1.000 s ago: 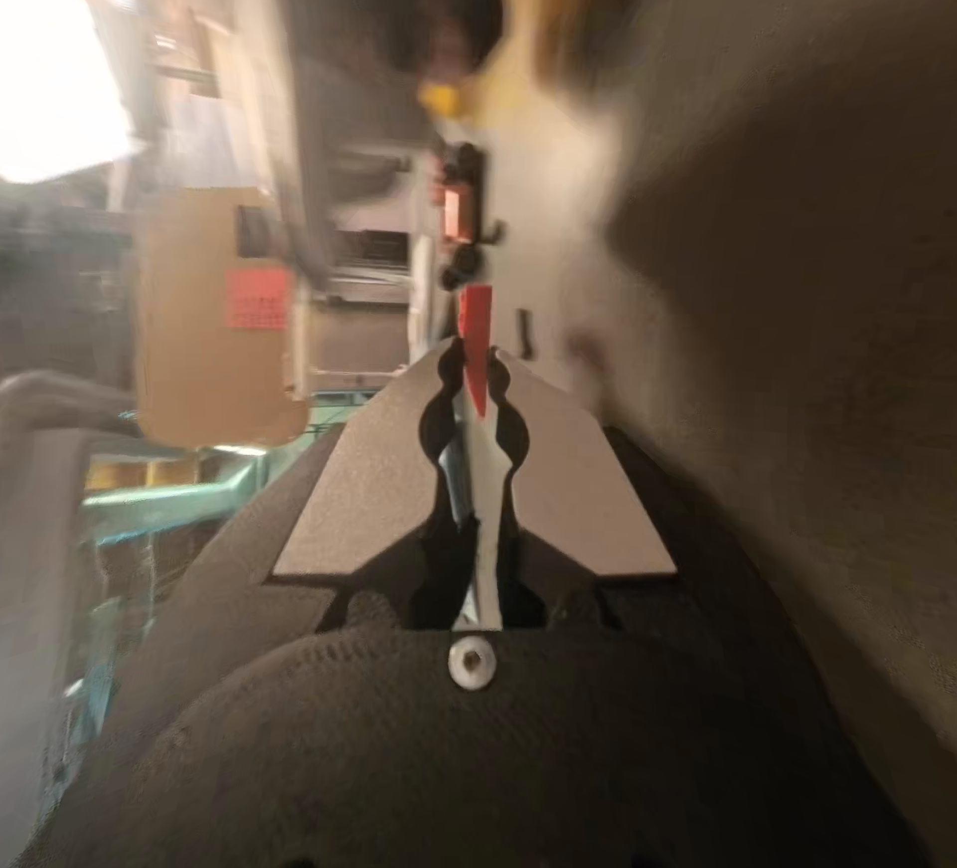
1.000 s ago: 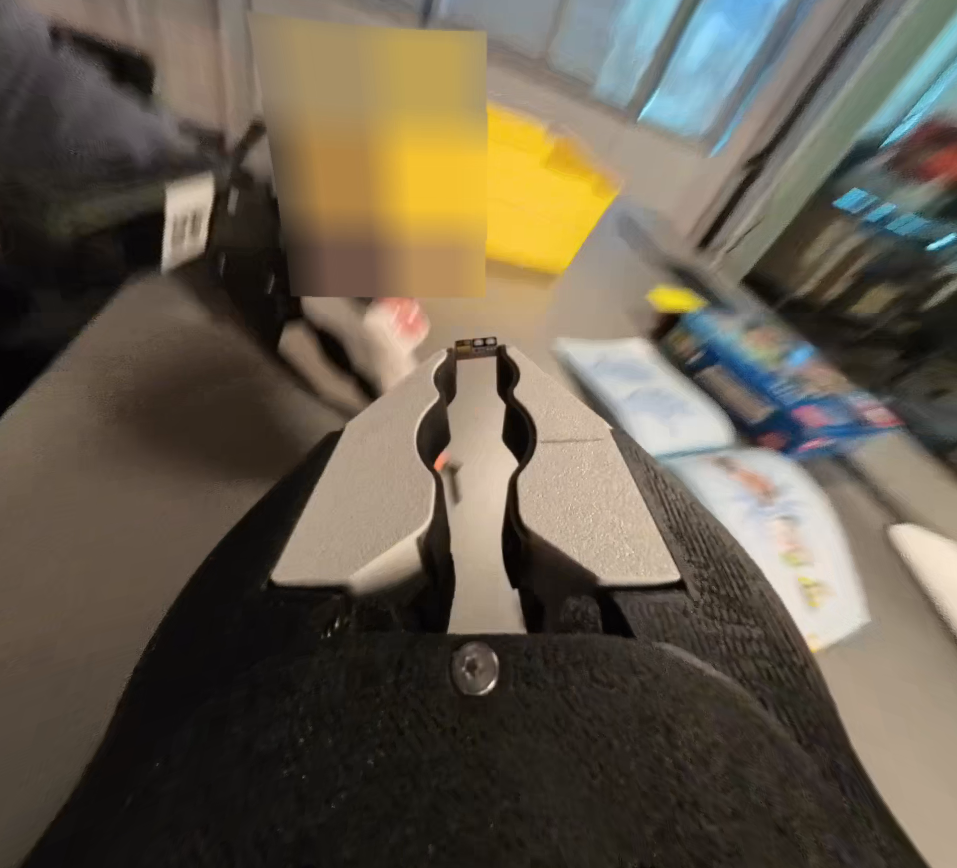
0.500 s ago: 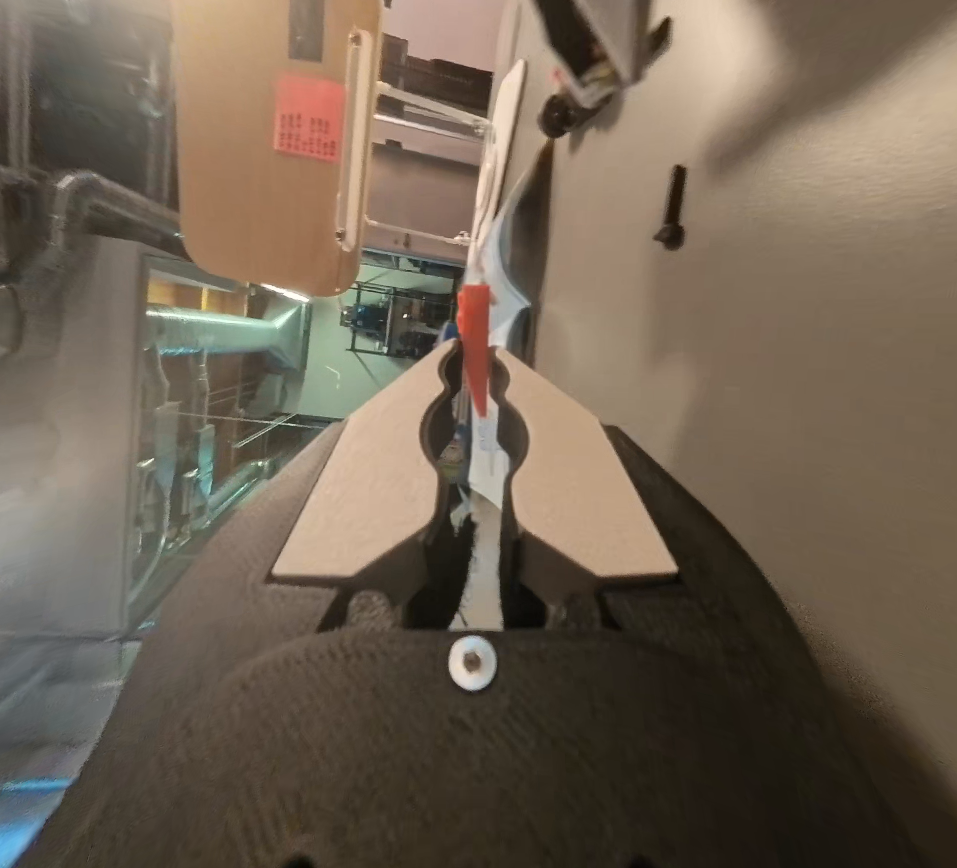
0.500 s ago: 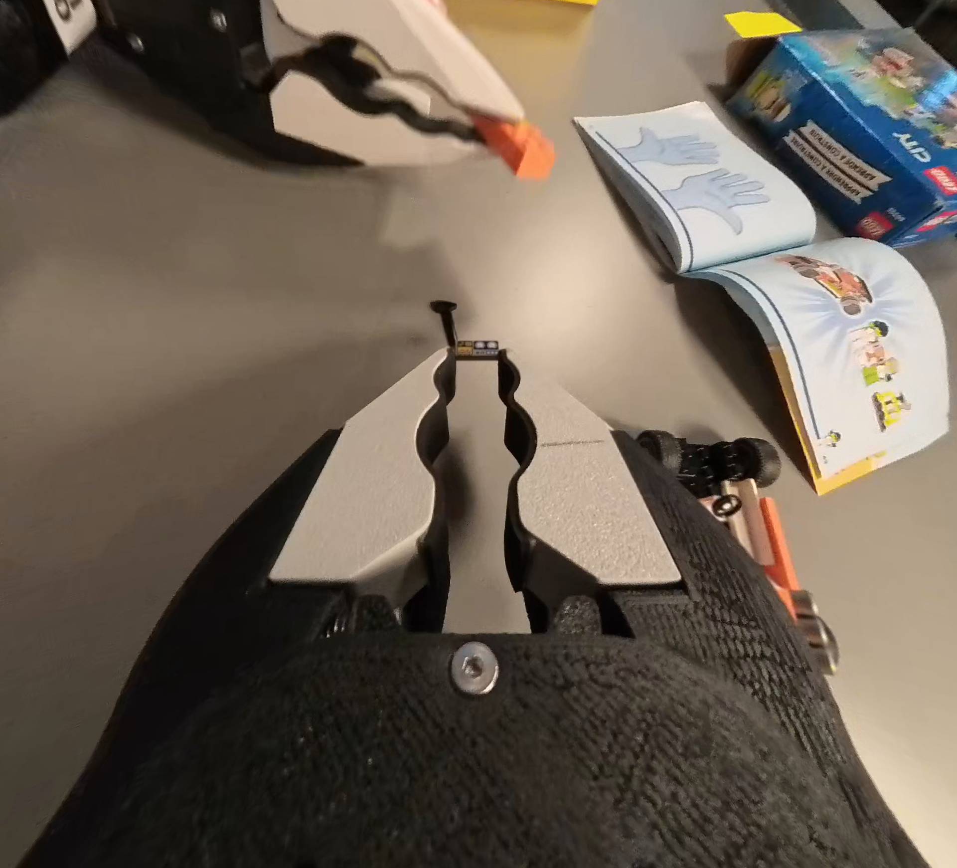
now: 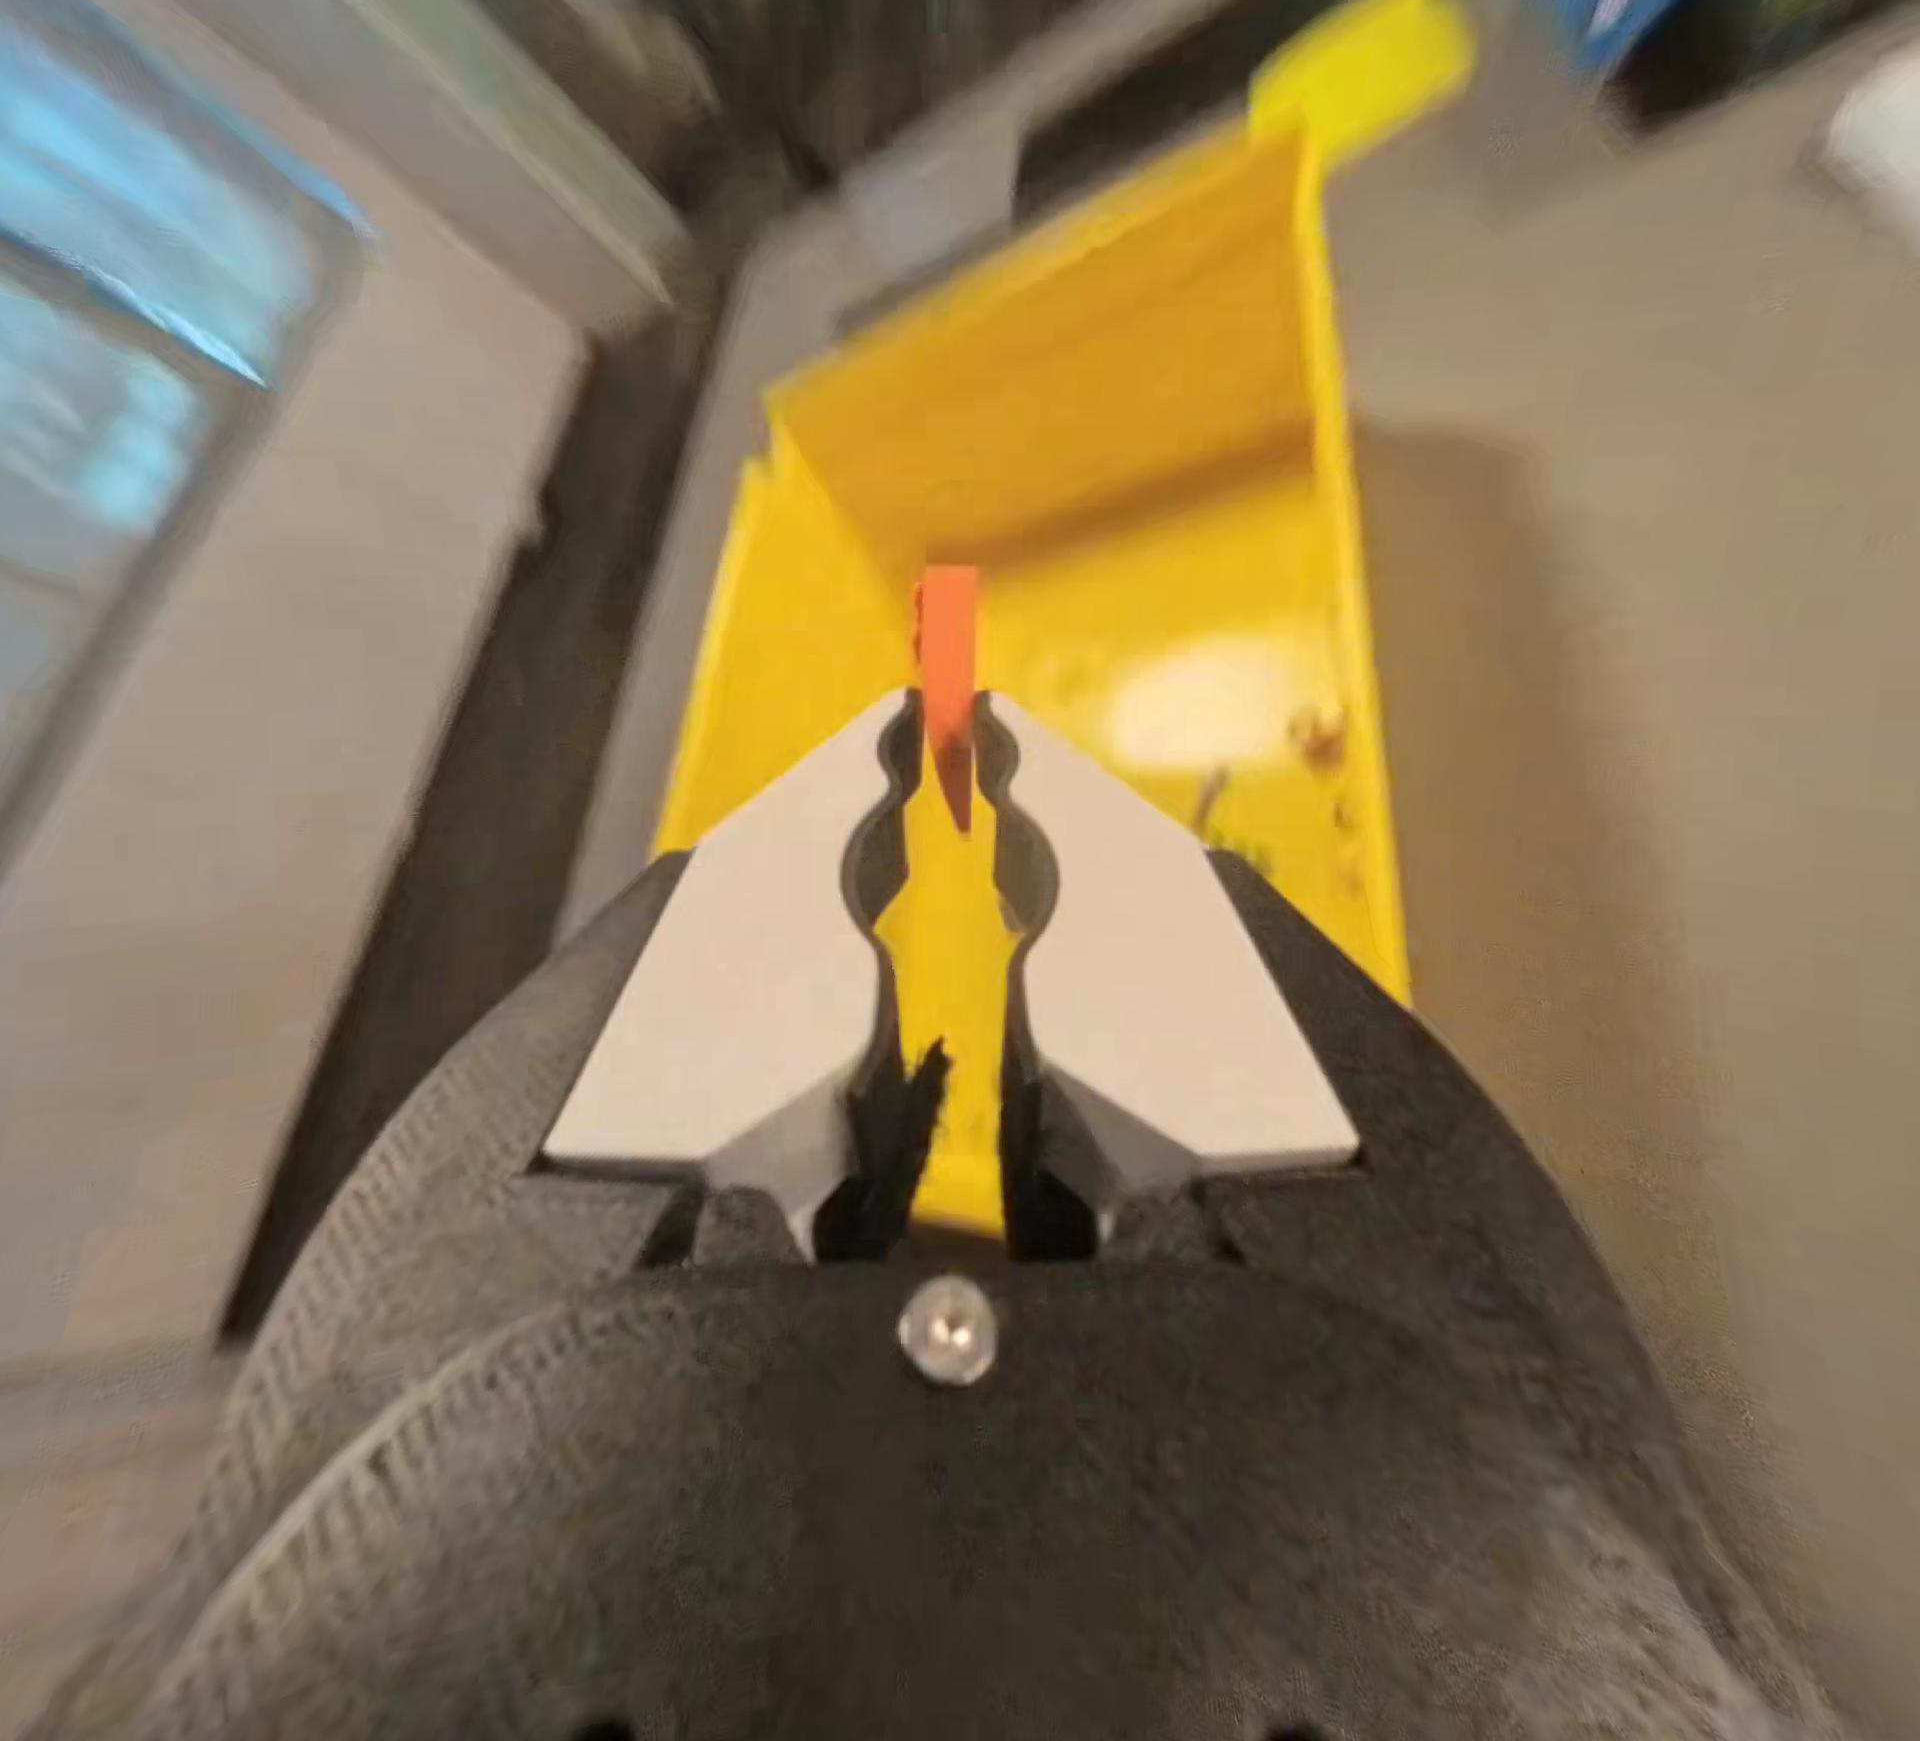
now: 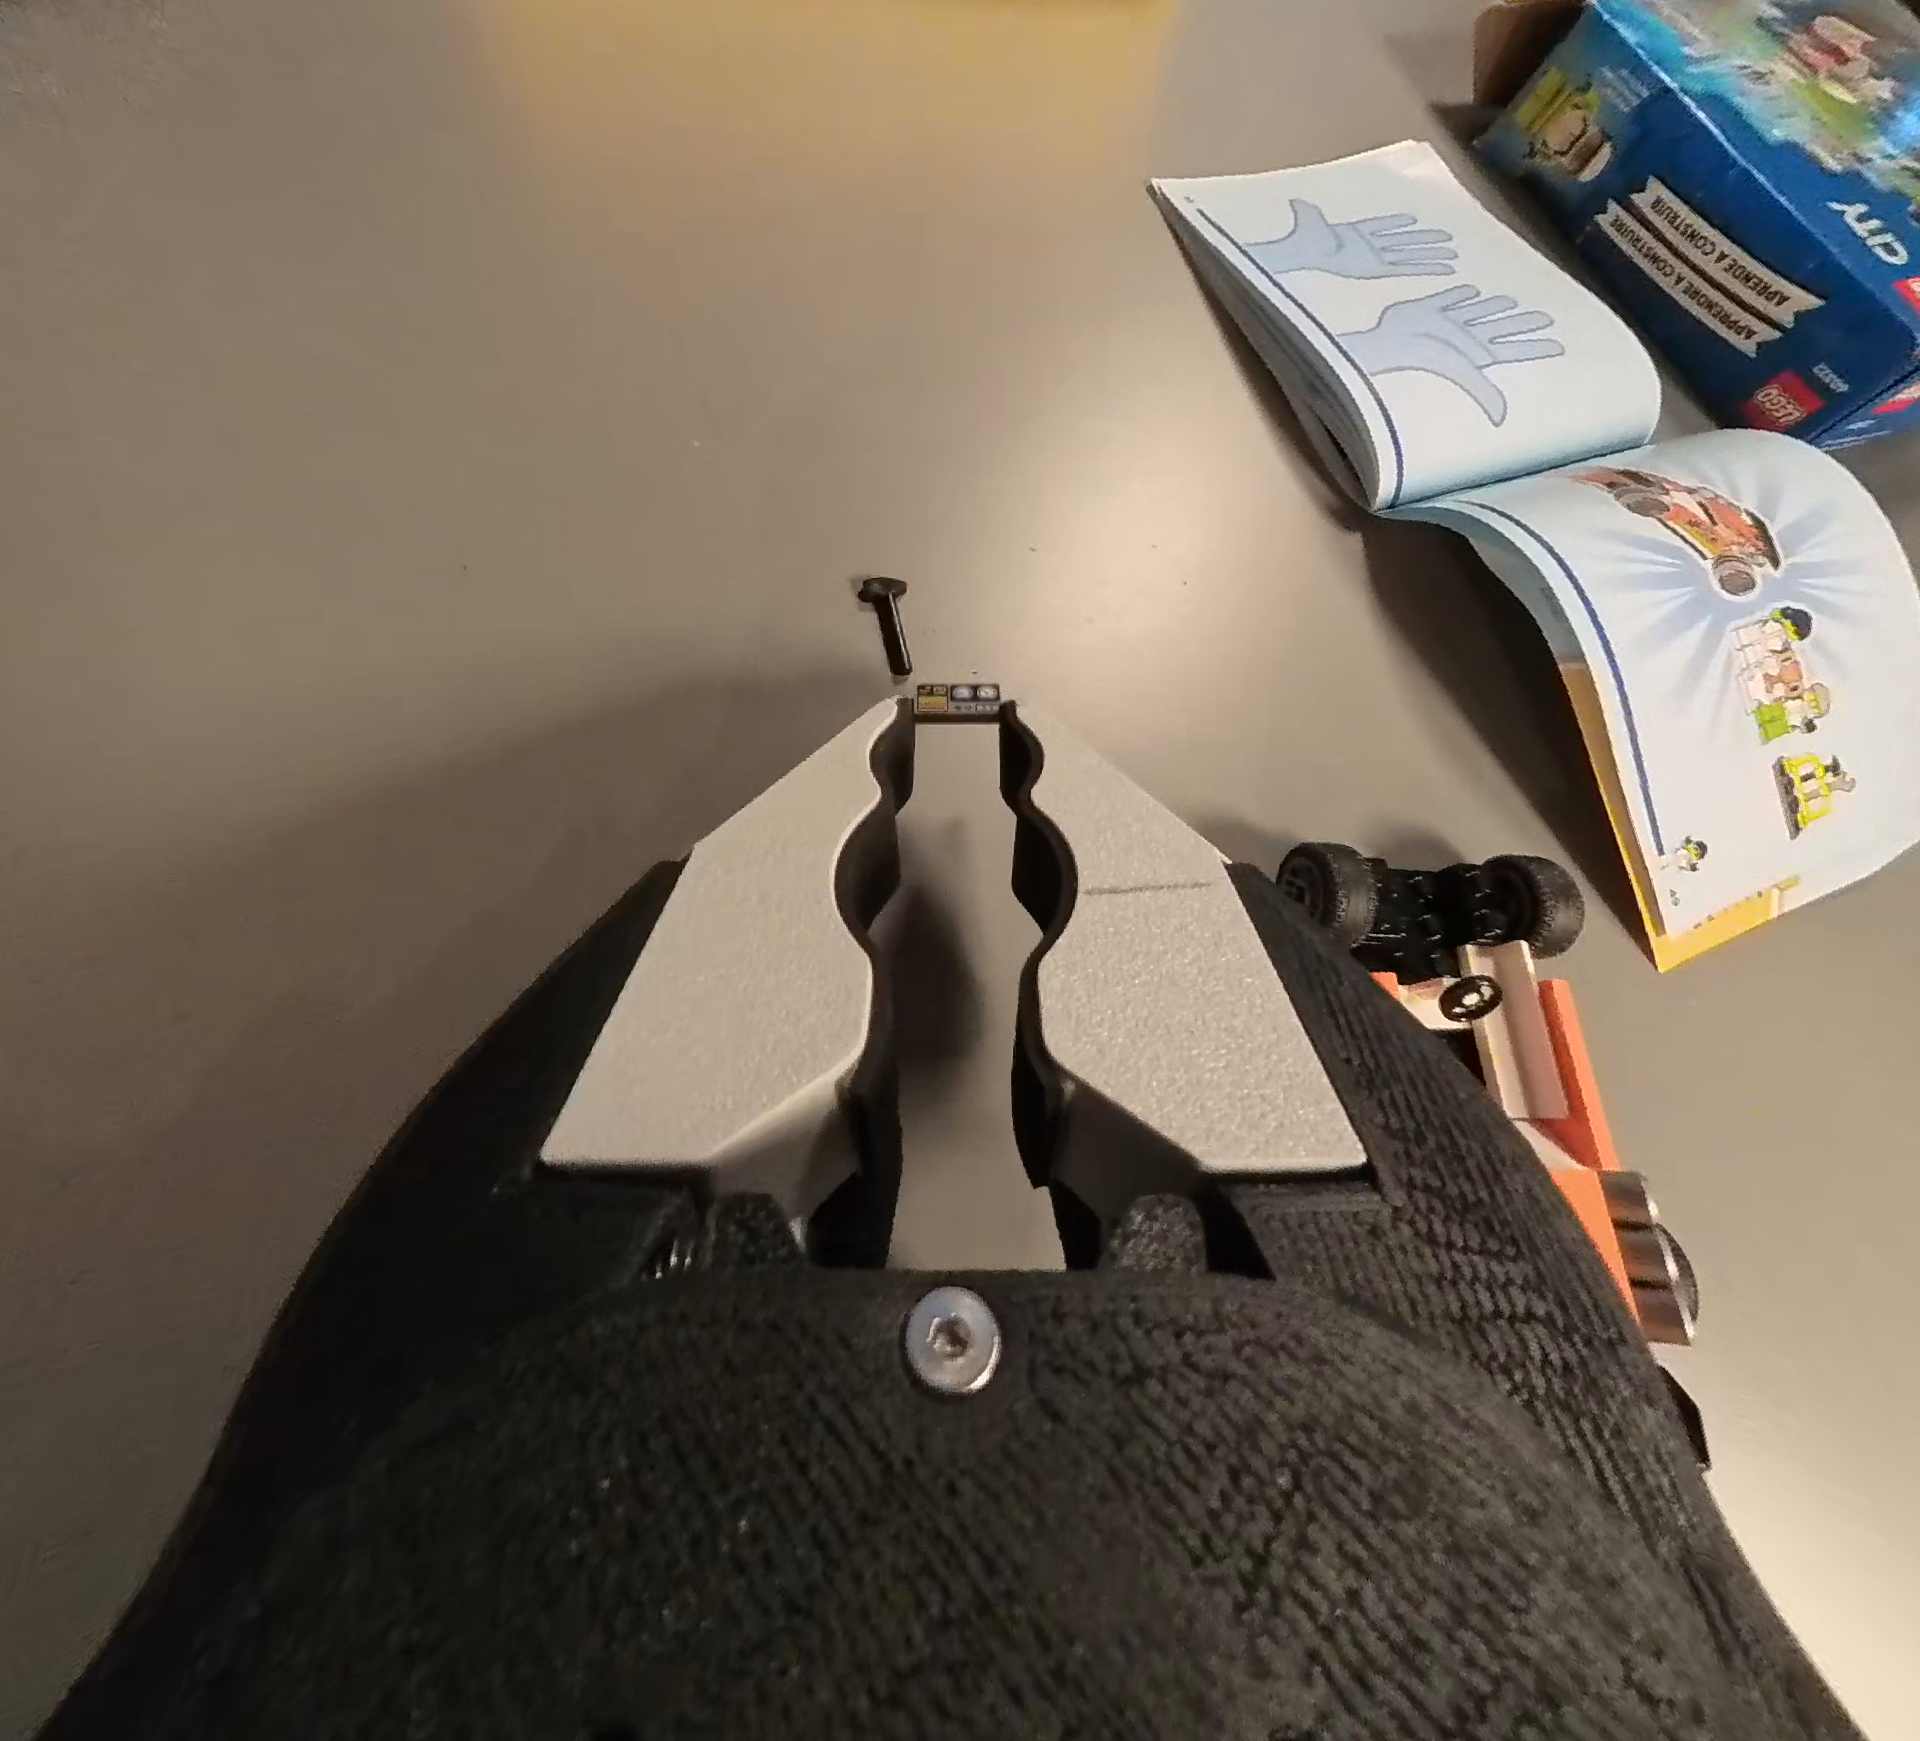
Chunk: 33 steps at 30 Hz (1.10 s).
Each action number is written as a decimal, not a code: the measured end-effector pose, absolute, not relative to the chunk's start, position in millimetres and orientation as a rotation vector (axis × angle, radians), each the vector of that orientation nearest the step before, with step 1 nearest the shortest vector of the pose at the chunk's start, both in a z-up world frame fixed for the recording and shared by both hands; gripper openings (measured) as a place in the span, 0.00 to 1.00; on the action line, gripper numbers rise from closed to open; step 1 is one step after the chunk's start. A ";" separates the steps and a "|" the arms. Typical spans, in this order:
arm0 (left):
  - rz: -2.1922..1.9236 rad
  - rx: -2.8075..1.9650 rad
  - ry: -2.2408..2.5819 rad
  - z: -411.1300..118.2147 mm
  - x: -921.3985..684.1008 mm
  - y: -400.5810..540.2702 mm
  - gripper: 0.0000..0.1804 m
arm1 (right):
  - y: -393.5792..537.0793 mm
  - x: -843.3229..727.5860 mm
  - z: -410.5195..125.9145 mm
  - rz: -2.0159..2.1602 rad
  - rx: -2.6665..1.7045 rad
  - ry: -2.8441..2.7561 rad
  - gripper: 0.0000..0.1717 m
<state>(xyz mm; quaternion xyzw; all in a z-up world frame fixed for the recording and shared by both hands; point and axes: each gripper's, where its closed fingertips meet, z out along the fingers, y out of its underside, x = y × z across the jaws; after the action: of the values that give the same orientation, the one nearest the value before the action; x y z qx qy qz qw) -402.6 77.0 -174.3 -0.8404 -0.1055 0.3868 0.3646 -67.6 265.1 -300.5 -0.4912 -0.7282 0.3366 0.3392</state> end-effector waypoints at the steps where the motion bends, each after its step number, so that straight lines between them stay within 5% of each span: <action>1: 0.914 -2.292 -0.338 -196.0 -410.4 67.1 0.04 | 265.0 -67.6 -300.5 0.877 -1.280 -1.896 0.09; 5: 0.593 -2.536 -0.454 -251.4 -414.4 56.5 0.05 | 265.3 -67.3 -299.8 0.890 -1.289 -1.891 0.09; 9: 0.560 -2.576 -0.569 -265.0 -421.9 47.9 0.25 | 265.2 -67.4 -300.5 0.882 -1.289 -1.894 0.09; 12: 0.691 -2.476 -0.601 -247.2 -425.9 48.8 0.29 | 265.8 -68.0 -299.6 0.875 -1.283 -1.887 0.09; 18: 0.844 -1.903 -0.051 -148.9 -311.8 124.7 0.24 | 256.2 -74.8 -278.5 1.051 -1.255 -1.788 0.09; 24: 0.433 -1.488 0.839 -196.9 -89.3 200.4 0.29 | 237.8 -70.8 -239.9 1.565 -1.272 -1.619 0.08; 33: 0.685 -1.247 0.846 -199.0 -55.5 241.3 0.15 | 222.9 -57.3 -200.5 2.157 -1.220 -1.435 0.08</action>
<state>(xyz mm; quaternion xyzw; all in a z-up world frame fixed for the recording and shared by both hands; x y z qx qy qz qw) -55.5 241.3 -199.0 -0.5546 0.3765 0.3047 0.6766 -57.3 222.9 -200.5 -0.4220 -0.4962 0.7460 0.1383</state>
